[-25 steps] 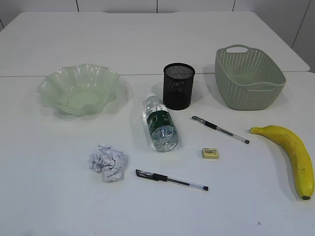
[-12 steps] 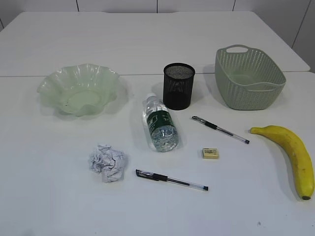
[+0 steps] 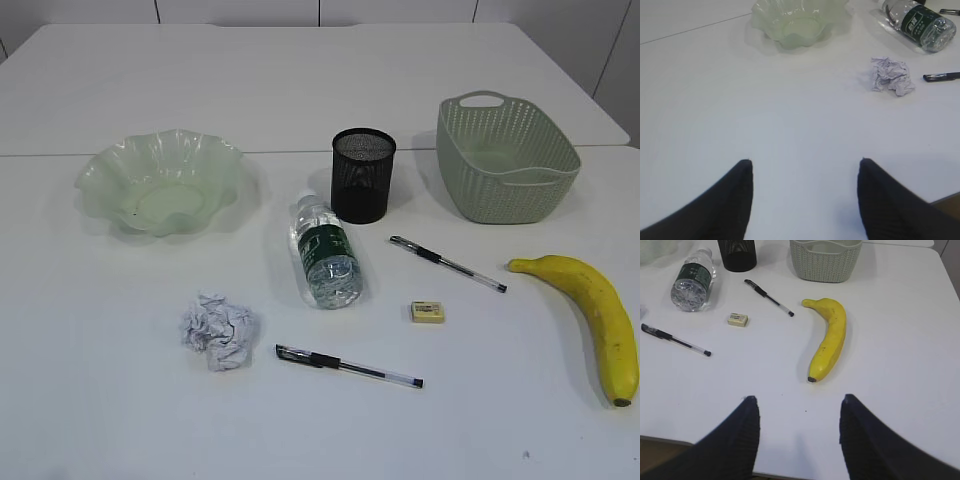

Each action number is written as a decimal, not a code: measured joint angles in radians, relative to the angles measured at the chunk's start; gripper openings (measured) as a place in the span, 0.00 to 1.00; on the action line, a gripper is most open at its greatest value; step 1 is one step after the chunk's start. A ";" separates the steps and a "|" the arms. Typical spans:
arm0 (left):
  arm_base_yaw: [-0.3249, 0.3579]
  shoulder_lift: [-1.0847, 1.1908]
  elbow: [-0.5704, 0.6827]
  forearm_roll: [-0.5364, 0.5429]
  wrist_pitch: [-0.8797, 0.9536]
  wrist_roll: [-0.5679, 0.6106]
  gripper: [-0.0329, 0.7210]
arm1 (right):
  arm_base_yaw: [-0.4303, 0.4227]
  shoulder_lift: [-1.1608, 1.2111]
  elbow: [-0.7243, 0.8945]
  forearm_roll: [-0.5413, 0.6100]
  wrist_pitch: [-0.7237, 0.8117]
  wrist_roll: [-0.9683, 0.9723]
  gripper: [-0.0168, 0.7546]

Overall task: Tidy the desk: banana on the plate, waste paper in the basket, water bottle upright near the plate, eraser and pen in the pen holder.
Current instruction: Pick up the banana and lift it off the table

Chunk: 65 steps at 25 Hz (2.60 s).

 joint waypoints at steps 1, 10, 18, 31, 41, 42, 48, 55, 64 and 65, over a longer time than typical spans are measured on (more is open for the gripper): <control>0.000 0.000 0.000 0.000 0.000 0.000 0.66 | 0.000 0.000 0.000 0.000 0.000 0.000 0.52; 0.000 0.000 0.000 0.000 0.000 0.000 0.66 | 0.000 0.000 0.000 0.000 0.000 0.000 0.52; 0.000 0.000 0.000 0.000 0.000 0.000 0.66 | 0.000 0.000 0.000 0.000 0.000 0.000 0.52; 0.000 0.000 0.000 0.000 0.000 0.000 0.66 | 0.000 0.000 0.000 0.004 0.002 0.000 0.52; 0.000 0.000 0.000 0.000 0.000 0.000 0.66 | 0.000 0.000 -0.002 0.004 0.012 0.146 0.52; 0.000 0.000 0.000 0.000 0.000 0.000 0.66 | 0.000 0.000 -0.008 0.002 0.019 0.172 0.52; 0.000 0.009 0.000 0.035 0.000 0.000 0.66 | 0.000 0.150 -0.044 0.000 0.048 0.208 0.58; 0.000 0.133 -0.025 0.047 0.038 0.000 0.66 | 0.000 0.421 -0.154 -0.074 -0.020 0.196 0.61; 0.000 0.196 -0.049 0.047 0.045 -0.011 0.66 | 0.000 0.750 -0.381 -0.119 -0.083 0.193 0.61; 0.000 0.196 -0.049 0.047 0.045 -0.013 0.66 | 0.000 0.785 -0.402 -0.123 -0.086 0.193 0.61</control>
